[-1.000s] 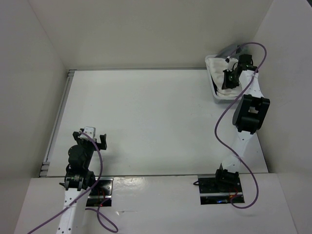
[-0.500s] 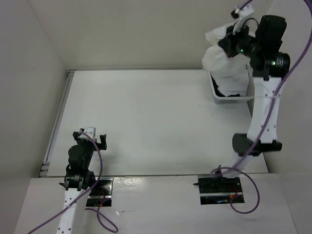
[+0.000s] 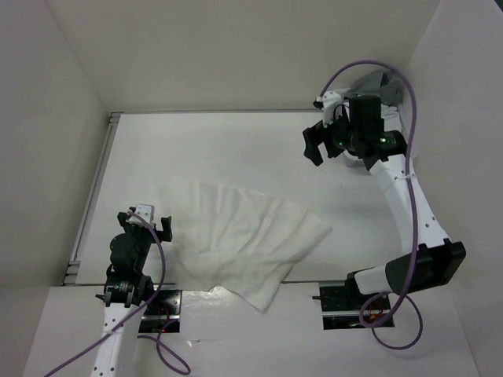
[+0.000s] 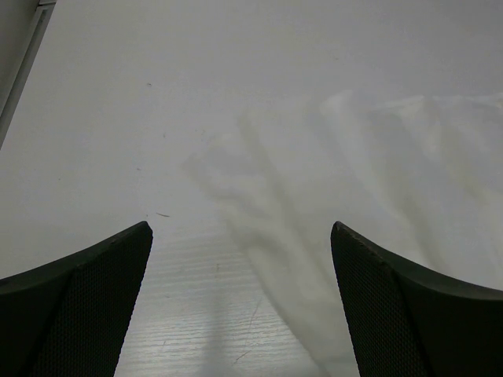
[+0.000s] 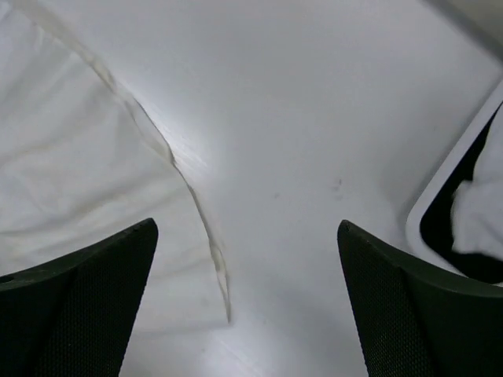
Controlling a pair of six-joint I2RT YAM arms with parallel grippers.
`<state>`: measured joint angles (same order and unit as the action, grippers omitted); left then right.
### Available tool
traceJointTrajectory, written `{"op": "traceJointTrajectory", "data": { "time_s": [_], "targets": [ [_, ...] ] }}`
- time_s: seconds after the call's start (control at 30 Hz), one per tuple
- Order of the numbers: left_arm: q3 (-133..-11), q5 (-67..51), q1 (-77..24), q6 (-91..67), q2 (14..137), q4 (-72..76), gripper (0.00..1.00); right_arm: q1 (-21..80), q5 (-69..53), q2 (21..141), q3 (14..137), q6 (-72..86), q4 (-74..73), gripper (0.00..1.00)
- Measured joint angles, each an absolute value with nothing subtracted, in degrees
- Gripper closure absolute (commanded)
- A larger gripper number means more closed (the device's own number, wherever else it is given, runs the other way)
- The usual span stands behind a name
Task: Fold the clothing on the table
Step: Move the skirt to the center of the board
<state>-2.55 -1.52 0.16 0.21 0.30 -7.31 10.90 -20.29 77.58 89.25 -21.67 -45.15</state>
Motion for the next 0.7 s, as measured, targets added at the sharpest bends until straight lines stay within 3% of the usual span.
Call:
{"op": "traceJointTrajectory", "data": {
  "time_s": [0.27, 0.7],
  "targets": [
    [-2.5, -1.5, 0.2, 0.2, 0.3, -7.3, 0.00, 10.9, -11.7, 77.4, 77.8, -19.4, -45.5, 0.01],
    [-2.5, -1.5, 0.2, 0.2, 0.3, -7.3, 0.00, -1.3, -22.7, 56.8, 63.6, -20.0, -45.2, 0.01]
  ]
}}
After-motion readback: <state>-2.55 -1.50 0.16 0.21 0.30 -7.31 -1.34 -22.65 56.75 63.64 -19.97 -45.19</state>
